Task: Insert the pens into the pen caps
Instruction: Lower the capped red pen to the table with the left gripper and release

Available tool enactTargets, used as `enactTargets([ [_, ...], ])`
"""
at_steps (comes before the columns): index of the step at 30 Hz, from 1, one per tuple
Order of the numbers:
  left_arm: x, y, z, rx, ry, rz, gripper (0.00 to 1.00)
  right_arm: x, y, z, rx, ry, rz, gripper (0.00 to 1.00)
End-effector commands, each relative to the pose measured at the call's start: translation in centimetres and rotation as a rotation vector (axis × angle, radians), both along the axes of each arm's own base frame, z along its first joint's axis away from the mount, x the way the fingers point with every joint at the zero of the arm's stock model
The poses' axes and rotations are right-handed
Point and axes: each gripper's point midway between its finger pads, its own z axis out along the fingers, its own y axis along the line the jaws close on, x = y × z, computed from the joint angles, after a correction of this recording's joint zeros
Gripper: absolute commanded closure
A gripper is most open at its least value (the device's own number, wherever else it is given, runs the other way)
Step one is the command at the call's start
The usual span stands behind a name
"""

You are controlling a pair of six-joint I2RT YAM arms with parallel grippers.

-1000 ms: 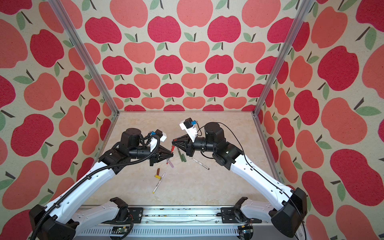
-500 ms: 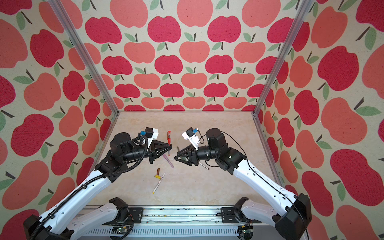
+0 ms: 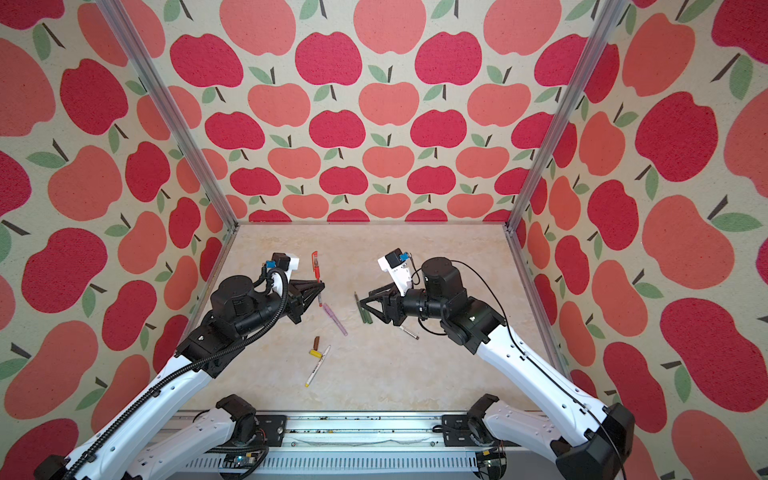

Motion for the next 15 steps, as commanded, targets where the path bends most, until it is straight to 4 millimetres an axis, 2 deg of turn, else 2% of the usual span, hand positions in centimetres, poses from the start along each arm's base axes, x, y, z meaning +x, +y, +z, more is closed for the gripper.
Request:
enactTargets([
  [1, 0.8, 2.8, -2.1, 0.024, 0.097, 0.171, 1.00, 2.5, -1.5, -2.8, -0.122, -0.029, -0.144, 0.54],
  [5, 0.5, 4.5, -3.1, 0.154, 0.115, 0.220, 1.00, 2.9, -1.9, -4.4, -0.186, -0.026, -0.157, 0.55],
  [8, 0.9, 6.5, -4.3, 0.337, 0.126, 0.276, 1.00, 2.8, -2.0, -4.9, -0.213, -0.039, -0.143, 0.55],
  [13, 3.1, 11.1, -5.4, 0.672, 0.070, 0.448, 1.00, 2.8, -2.2, -4.7, -0.226, -0.073, -0.136, 0.55],
  [15, 3.8, 12.3, -5.7, 0.758, 0.032, 0.492, 1.00, 2.7, -2.2, -4.5, -0.221, -0.085, -0.130, 0.55],
])
